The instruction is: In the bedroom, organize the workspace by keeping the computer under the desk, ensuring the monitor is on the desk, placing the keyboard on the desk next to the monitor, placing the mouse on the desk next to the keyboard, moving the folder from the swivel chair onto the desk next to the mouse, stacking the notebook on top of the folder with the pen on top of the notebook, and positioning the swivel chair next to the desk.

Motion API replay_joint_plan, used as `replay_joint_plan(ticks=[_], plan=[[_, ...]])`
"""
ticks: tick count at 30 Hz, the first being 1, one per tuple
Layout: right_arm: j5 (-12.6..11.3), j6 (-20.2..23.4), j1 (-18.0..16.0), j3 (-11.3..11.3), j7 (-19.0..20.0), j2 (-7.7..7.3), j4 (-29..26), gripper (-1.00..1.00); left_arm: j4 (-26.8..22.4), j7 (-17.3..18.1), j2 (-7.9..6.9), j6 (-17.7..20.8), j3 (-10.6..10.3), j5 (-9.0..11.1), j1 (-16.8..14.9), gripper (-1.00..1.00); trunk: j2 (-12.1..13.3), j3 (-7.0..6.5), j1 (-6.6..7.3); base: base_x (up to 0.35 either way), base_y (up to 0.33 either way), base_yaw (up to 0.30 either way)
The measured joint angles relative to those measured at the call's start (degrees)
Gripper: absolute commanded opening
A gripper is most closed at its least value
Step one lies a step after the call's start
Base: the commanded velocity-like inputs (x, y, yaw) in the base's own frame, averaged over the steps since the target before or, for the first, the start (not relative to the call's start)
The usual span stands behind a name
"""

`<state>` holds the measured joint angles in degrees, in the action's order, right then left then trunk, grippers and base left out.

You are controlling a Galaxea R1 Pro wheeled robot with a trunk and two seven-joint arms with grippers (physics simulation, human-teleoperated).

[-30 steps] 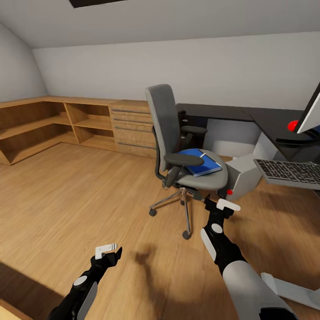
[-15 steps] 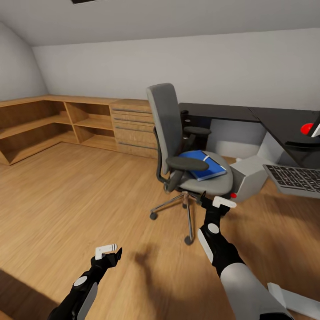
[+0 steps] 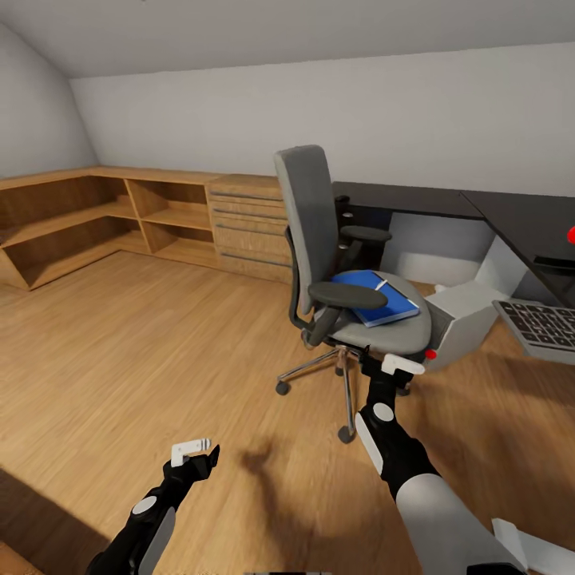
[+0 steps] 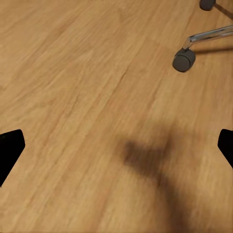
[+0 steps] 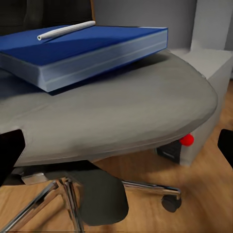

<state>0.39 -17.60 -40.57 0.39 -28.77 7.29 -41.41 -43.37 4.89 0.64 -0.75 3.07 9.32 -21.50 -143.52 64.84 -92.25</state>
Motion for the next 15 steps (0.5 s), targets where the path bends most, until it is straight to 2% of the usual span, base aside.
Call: replay_joint_plan(ticks=[6, 15], plan=[[0.0, 0.0, 0.1, 0.0, 0.0, 0.0, 0.0, 1.0, 0.0, 0.0, 0.0, 0.0, 0.0, 0.0, 0.0, 1.0, 0.0, 0.15, 0.0, 0.0, -0.029, 0.049], [0.0, -0.1, 0.3, -0.2, 0.0, -0.47, 0.1, 1.0, 0.0, 0.0, 0.0, 0.0, 0.0, 0.0, 0.0, 1.0, 0.0, 0.19, 0.0, 0.0, -0.177, 0.008]])
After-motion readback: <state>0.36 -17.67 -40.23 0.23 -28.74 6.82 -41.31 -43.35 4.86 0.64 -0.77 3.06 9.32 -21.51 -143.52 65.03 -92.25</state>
